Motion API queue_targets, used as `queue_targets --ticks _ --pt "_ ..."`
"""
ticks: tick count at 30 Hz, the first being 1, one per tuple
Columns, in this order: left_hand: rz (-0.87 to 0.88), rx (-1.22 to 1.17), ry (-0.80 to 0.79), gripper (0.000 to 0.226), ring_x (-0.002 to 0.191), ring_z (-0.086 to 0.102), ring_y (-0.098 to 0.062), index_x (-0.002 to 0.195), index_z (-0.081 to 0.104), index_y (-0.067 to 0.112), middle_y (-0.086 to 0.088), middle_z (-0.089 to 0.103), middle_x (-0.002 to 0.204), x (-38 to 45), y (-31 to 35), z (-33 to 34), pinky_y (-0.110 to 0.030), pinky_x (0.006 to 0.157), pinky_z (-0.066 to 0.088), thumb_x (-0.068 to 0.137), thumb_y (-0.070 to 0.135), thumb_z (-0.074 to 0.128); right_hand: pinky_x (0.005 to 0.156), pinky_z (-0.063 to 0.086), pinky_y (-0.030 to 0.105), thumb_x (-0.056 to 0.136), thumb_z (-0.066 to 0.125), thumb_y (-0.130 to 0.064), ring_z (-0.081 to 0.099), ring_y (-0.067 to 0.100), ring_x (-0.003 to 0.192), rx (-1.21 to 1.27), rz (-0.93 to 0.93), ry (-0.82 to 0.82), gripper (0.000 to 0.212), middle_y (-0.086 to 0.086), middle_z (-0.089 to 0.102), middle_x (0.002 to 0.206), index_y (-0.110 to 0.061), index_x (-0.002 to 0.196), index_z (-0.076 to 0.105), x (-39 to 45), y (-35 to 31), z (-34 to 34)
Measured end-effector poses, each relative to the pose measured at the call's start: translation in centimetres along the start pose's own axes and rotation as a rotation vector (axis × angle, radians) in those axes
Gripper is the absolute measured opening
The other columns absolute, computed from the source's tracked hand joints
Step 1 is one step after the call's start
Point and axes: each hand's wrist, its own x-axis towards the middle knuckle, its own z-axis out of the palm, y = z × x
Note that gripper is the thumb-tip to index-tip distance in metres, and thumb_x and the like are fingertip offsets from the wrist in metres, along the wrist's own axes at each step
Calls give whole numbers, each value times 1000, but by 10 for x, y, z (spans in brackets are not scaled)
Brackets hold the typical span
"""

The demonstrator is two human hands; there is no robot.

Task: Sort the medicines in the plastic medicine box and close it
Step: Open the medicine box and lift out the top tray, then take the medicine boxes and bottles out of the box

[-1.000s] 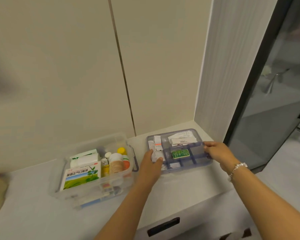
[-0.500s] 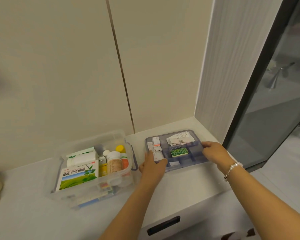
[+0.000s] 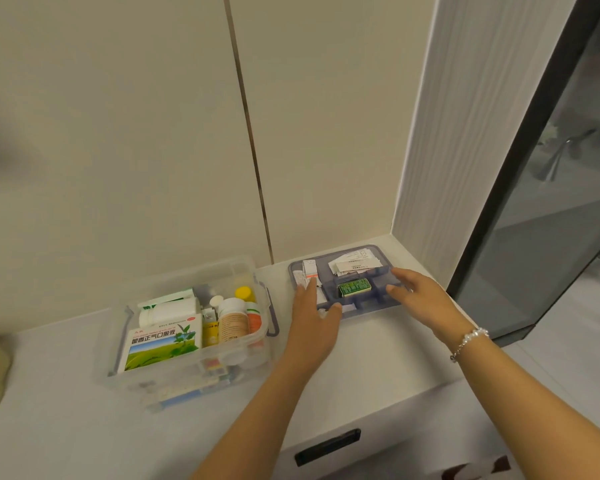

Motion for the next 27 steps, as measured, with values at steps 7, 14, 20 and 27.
queue_targets --ticks 7,14,20,27 --pt "204 50 257 37 97 45 9 129 46 23 5 47 130 -27 13 -28 8 68 34 93 14 44 75 40 3 91 53 -21 53 -12 93 179 -194 -91 33 -14 58 117 -24 123 57 -34 -47 16" --pt "199 242 507 23 74 54 9 109 58 25 11 53 100 -50 -1 -91 -3 62 38 90 17 47 89 45 17 89 55 -23 59 3 105 226 -277 -223 28 -8 66 113 -26 116 62 -54 -81 54" --pt "76 461 558 23 105 55 -21 103 66 18 -1 66 110 -59 -24 -135 -36 92 40 88 20 50 64 41 -1 88 58 -22 57 -15 80 130 -366 -233 24 -17 65 97 -24 111 66 -58 -101 96" --pt "-69 644 491 29 114 51 -19 111 63 24 3 63 118 -57 -46 -167 -35 97 23 91 34 44 101 40 36 86 59 -27 50 16 114 -45 -419 -213 26 -4 65 115 -25 111 66 -57 -109 131"
